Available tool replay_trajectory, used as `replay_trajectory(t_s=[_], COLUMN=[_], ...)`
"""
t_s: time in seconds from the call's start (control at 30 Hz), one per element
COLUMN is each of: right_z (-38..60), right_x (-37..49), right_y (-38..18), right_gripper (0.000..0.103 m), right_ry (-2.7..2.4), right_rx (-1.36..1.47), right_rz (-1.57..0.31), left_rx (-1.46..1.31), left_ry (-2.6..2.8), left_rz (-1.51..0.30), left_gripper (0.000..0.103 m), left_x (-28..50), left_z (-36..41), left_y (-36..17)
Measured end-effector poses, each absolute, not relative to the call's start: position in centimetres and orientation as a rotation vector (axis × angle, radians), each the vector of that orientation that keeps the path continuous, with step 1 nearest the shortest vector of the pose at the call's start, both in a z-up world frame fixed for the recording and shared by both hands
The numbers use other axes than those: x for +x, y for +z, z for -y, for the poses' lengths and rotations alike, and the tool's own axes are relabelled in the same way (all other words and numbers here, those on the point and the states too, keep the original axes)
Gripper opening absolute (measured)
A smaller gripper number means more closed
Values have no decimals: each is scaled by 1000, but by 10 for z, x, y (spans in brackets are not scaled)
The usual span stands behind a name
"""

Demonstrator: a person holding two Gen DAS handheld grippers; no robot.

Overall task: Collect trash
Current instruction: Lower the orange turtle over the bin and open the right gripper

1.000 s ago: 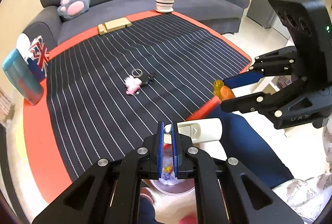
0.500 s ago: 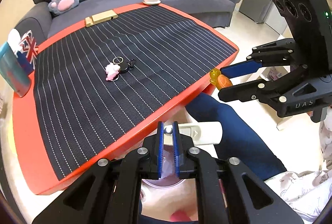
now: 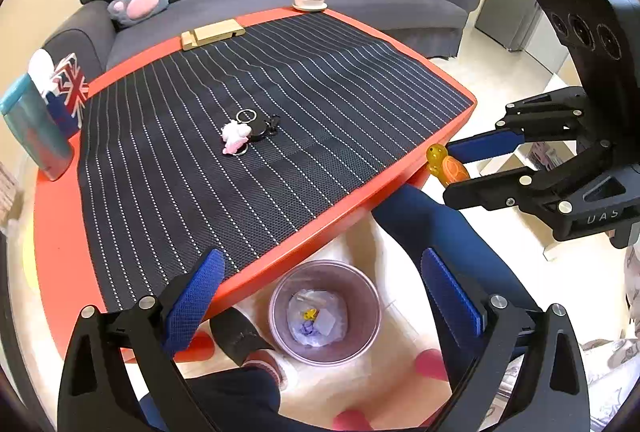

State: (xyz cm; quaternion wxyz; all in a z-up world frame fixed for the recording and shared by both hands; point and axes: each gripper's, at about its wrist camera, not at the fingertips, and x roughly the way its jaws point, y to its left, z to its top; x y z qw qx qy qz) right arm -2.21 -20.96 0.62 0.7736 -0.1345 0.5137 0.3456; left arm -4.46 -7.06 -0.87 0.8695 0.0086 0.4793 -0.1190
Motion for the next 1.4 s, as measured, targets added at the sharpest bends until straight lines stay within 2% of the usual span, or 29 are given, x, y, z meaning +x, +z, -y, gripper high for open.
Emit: replay_trajectory(t_s=[1.13,1.17,1.2,1.23,1.27,1.4], right_z=[176,175,175,176,176,179], right_x=[-43,-43,-43,-42,-41,-38], right_y=[-1,-1,-2,-2,-2,-3], right_gripper=[38,40,47,68,84,97], right_ry=[875,878,877,876,872,840], right_rx=[-337,-340,-335,-331,-327,-320], right_rz=[-1137,-1137,-1137,-1136,-1131,-1125], left_rx=[-61,-61,-61,-61,-61,-60], left_ry=[-152,-151,-150,-149,-149,-148], left_rz=[-947,-947,-948,-949,-950,-954], left_gripper=[95,95,95,95,95,95], left_x=[-71,-71,-71,-72,-71,-71], left_z=[31,30,31,30,31,30], left_y=[14,14,13,13,13,11])
